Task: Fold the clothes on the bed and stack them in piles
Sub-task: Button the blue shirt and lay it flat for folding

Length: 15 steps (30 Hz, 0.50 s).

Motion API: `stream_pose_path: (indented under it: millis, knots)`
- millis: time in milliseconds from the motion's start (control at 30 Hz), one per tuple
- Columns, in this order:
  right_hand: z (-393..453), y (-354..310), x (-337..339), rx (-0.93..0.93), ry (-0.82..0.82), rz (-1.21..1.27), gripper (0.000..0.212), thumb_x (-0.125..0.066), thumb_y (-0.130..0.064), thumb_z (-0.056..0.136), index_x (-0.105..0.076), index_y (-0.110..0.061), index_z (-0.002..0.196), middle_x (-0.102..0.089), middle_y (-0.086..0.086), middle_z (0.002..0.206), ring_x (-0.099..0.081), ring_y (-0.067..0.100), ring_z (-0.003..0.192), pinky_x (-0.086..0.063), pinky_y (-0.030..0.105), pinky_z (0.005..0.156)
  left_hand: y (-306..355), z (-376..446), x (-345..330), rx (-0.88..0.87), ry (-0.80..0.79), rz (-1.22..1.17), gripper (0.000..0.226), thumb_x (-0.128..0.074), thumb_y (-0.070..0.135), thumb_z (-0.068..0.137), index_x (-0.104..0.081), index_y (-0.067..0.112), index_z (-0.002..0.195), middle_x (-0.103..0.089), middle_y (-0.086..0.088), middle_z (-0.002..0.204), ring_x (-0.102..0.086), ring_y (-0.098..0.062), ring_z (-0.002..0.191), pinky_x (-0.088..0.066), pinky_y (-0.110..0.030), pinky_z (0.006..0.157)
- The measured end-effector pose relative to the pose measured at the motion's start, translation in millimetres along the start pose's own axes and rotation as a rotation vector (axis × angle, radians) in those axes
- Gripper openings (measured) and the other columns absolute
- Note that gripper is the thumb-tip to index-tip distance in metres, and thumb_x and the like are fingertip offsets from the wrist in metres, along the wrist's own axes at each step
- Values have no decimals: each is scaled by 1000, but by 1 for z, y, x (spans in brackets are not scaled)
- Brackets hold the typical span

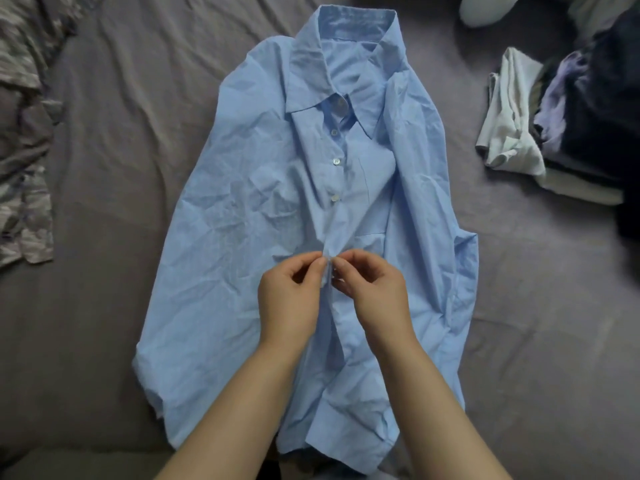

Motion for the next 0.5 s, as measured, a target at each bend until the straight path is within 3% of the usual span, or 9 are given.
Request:
stream_pose_path:
  millis: [167, 300, 400, 500]
  knots:
    - [-11, -6, -6, -72, 20, 101, 9, -63, -7, 90, -70, -10, 84, -70, 3, 81, -65, 12, 82, -56, 27, 78, 2, -1, 4, 145, -86, -140, 13, -65, 13, 89, -71, 24, 88, -73, 10, 82, -69, -2, 83, -56, -23, 81]
    - [-14, -8, -9, -94, 68, 104, 11, -64, -8, 89, -72, -14, 83, -70, -8, 74, -63, 6, 76, -54, 28, 80, 10, -2, 8, 95, -106, -66, 13, -66, 15, 89, -70, 27, 87, -71, 14, 79, -66, 4, 79, -55, -22, 80]
    - [-12, -5, -9, -110, 79, 87, 11, -64, -11, 89, -73, -15, 84, -71, -6, 75, -64, 7, 76, -55, 32, 83, 16, 0, 7, 24, -95, 21, 11, -65, 16, 89, -74, 20, 96, -72, 10, 89, -65, 3, 79, -52, -17, 80]
    - [-11, -3, -10, -115, 97, 75, 12, -62, -10, 91, -73, -13, 85, -72, 1, 77, -66, 14, 78, -55, 38, 86, 25, -4, 4, -96, -97, 132, 16, -64, 14, 90, -75, 18, 100, -70, 18, 86, -64, 7, 83, -47, -6, 73]
Point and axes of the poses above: each hand's wrist, its own z-axis towards the middle knuckle, its own x-axis out of the back of the hand, y = z × x, the point moved 8 cm from there along z, towards the middle knuckle
